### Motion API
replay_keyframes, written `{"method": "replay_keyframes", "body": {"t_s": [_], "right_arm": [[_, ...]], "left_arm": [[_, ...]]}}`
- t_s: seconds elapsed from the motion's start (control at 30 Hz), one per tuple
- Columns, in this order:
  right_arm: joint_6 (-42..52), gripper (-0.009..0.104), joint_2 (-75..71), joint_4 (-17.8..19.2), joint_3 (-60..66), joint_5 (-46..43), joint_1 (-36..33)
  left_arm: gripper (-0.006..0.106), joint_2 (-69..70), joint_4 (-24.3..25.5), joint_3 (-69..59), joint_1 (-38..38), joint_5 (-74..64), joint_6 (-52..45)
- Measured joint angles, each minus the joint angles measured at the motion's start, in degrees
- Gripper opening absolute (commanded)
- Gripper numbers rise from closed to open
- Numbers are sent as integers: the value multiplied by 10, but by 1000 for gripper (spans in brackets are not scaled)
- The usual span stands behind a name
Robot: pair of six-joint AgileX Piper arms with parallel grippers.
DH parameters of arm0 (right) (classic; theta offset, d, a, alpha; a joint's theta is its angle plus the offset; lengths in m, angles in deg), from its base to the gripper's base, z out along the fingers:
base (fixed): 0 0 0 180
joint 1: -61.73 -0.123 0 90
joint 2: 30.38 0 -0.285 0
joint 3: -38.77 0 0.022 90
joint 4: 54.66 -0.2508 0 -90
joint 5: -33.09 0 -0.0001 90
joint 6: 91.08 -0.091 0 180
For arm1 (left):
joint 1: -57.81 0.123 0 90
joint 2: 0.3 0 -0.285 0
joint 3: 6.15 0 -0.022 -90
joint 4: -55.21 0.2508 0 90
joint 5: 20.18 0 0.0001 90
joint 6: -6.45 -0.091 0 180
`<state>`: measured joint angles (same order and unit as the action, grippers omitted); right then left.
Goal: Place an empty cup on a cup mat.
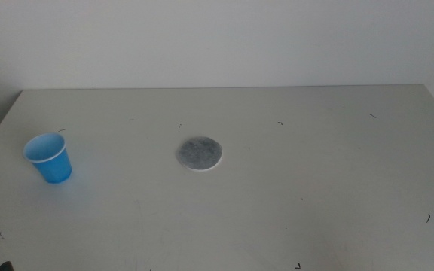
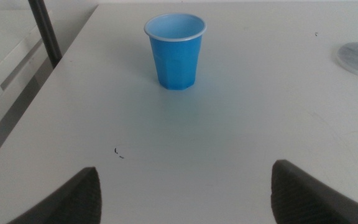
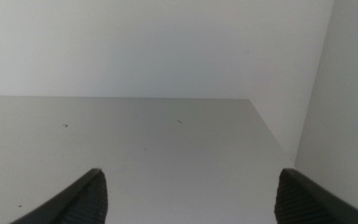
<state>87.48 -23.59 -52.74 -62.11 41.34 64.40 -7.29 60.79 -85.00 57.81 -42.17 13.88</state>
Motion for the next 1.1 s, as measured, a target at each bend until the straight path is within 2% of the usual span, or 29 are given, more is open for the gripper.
{"method": "replay_keyframes", "body": {"t_s": [0.27,0.67,1.1], "right_arm": [[0,94,0,0,0,0,0],[0,94,0,0,0,0,0],[0,94,0,0,0,0,0]], "left_arm": [[105,-60,0,56,0,-3,33],[105,-323,0,305,0,-37,69],[105,-589,-2,663,0,-313,69]]}}
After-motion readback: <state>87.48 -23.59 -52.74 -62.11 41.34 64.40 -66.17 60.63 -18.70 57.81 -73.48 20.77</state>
